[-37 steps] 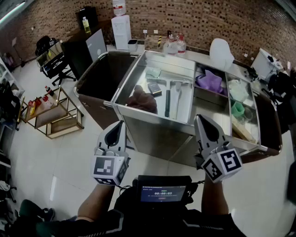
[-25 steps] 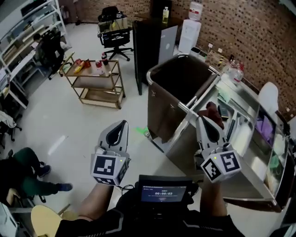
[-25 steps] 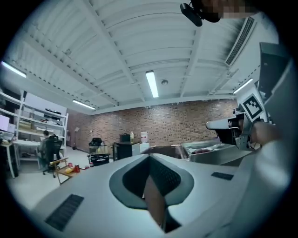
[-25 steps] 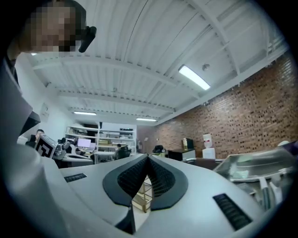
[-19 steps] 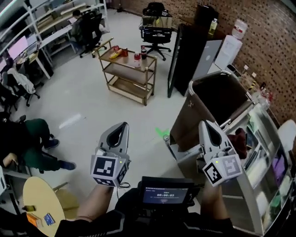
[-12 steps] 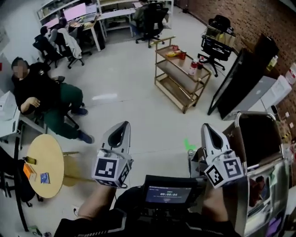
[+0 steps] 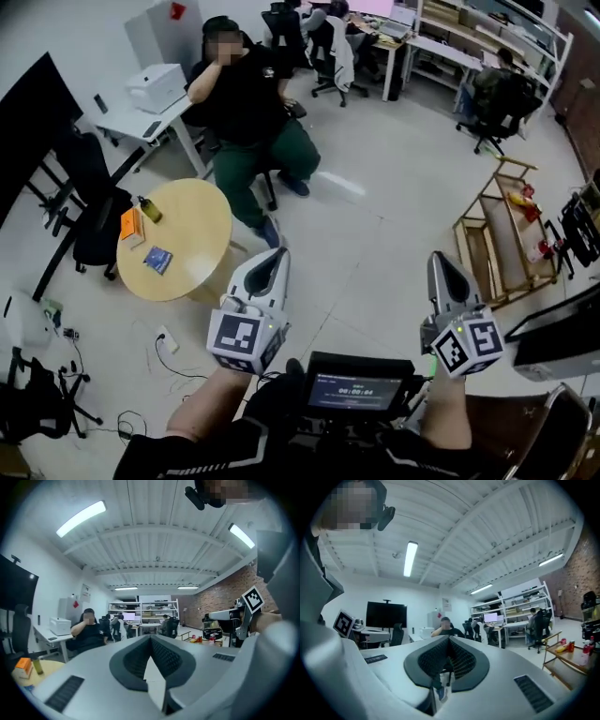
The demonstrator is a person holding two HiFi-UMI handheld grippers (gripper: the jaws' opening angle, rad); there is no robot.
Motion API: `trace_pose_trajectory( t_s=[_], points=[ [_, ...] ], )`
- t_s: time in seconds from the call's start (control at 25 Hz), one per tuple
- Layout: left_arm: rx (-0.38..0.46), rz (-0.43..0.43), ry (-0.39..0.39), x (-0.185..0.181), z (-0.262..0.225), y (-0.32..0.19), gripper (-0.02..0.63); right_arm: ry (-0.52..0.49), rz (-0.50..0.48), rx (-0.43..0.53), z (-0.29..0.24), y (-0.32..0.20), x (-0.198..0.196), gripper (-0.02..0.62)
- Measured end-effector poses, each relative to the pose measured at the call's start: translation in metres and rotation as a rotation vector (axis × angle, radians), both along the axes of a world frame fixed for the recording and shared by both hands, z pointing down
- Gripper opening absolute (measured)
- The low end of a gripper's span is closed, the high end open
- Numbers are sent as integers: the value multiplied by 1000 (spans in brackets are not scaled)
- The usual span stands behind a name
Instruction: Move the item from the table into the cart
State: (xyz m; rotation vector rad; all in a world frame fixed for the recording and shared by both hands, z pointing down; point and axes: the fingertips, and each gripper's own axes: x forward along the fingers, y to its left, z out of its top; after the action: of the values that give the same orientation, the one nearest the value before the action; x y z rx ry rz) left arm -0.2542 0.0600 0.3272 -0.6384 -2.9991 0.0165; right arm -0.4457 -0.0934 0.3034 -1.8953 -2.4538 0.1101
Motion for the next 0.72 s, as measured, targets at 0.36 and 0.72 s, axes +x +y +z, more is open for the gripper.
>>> trace_pose_trajectory(
  t_s=[0.36, 0.72],
  points=[
    [9, -373, 27, 224, 15, 265, 8, 9, -376, 14, 14, 347, 176, 0],
    [53, -664, 59, 323, 36, 440, 9, 18, -703, 29, 32, 599, 274, 0]
  ],
)
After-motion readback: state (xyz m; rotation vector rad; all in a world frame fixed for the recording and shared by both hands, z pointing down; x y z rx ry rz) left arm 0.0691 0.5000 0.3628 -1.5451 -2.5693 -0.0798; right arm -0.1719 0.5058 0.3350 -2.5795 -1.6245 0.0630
